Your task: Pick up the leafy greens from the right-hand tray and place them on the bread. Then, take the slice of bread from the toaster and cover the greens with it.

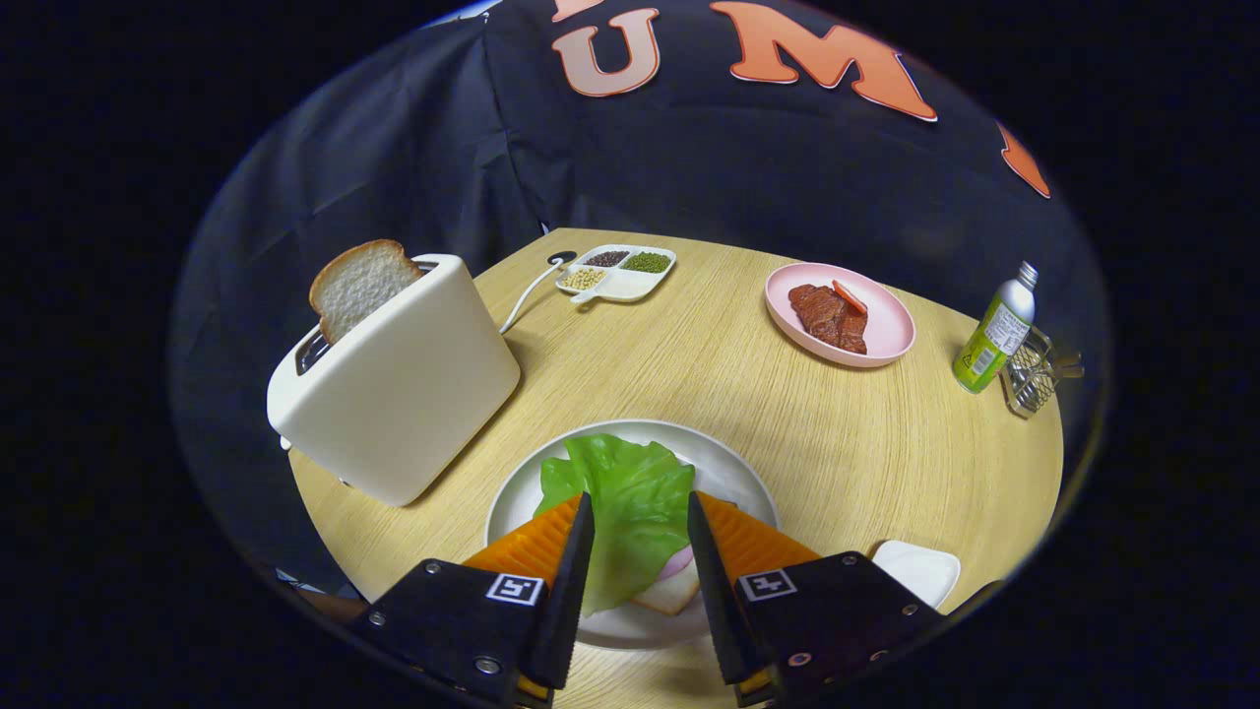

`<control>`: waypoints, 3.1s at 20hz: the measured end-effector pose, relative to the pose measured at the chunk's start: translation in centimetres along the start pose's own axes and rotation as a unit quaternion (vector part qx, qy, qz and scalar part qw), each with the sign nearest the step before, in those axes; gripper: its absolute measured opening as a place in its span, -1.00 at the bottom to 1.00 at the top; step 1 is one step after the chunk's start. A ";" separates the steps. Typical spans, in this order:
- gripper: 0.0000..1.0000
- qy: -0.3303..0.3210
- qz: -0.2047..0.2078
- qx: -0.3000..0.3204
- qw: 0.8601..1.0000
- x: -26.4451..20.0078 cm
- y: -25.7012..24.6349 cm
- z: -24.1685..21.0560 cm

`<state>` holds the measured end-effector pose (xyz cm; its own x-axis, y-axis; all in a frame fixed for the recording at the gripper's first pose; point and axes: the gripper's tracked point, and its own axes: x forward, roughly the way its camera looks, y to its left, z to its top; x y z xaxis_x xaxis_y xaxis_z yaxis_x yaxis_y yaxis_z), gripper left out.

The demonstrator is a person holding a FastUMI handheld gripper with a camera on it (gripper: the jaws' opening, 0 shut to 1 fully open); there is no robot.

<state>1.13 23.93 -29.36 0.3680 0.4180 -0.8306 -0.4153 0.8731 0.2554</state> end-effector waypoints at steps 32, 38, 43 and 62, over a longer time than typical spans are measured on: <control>0.73 0.067 0.138 0.040 0.987 -1.2 22.7 16.8; 0.47 0.104 0.116 0.039 0.987 1.4 22.6 15.6; 0.10 0.118 0.110 0.041 0.986 2.5 21.9 14.4; -0.82 0.022 0.160 0.084 0.983 -4.4 19.4 16.6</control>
<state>5.29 43.22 -12.53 0.2021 0.6701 -0.7142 -0.3597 0.7291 0.5823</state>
